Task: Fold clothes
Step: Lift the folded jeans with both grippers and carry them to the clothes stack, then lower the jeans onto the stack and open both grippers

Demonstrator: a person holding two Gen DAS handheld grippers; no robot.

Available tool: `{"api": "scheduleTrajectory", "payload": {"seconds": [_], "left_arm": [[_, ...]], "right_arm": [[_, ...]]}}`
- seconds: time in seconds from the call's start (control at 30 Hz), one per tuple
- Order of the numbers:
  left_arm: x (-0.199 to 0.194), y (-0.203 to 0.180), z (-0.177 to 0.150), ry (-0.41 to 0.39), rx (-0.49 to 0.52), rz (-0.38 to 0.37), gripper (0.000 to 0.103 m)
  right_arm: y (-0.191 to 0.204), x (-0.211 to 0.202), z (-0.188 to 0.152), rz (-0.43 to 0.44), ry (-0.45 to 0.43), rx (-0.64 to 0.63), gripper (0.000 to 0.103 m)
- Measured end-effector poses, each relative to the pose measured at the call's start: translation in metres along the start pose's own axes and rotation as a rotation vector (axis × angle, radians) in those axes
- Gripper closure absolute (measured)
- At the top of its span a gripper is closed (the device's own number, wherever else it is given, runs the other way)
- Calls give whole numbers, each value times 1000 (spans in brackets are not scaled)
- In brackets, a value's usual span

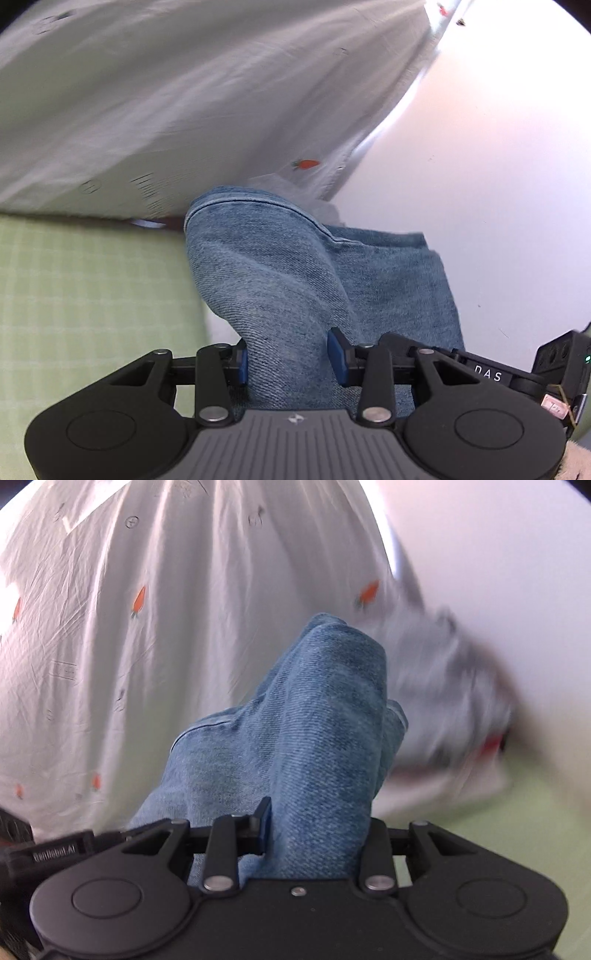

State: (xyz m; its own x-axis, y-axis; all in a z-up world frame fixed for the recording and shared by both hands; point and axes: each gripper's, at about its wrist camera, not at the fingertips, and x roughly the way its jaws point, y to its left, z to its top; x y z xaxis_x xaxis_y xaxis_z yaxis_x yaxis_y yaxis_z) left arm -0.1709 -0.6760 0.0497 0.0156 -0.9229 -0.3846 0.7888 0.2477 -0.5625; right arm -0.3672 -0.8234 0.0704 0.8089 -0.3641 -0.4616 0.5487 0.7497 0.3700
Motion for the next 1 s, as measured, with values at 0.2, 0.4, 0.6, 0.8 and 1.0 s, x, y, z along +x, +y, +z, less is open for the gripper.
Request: {"api": "scheduleTrajectory", "payload": {"seconds": [0.2, 0.4, 0.6, 0.8, 1.0], "left_arm": [[106, -37, 67, -84, 51, -3, 61], [244, 0, 120, 2, 11, 196, 51], [305, 31, 123, 81, 0, 277, 20], [291, 35, 115, 74, -16, 310, 9], [221, -19, 98, 39, 334, 360, 0]], "right_arm": [[-75, 43, 94, 9, -98, -90, 73], [-148, 172, 153, -28, -21, -29, 57], [-185, 253, 136, -113, 37, 37, 41], [-184, 237, 127, -103, 53, 4, 17], [-141, 175, 105, -190, 14, -178, 2]]}}
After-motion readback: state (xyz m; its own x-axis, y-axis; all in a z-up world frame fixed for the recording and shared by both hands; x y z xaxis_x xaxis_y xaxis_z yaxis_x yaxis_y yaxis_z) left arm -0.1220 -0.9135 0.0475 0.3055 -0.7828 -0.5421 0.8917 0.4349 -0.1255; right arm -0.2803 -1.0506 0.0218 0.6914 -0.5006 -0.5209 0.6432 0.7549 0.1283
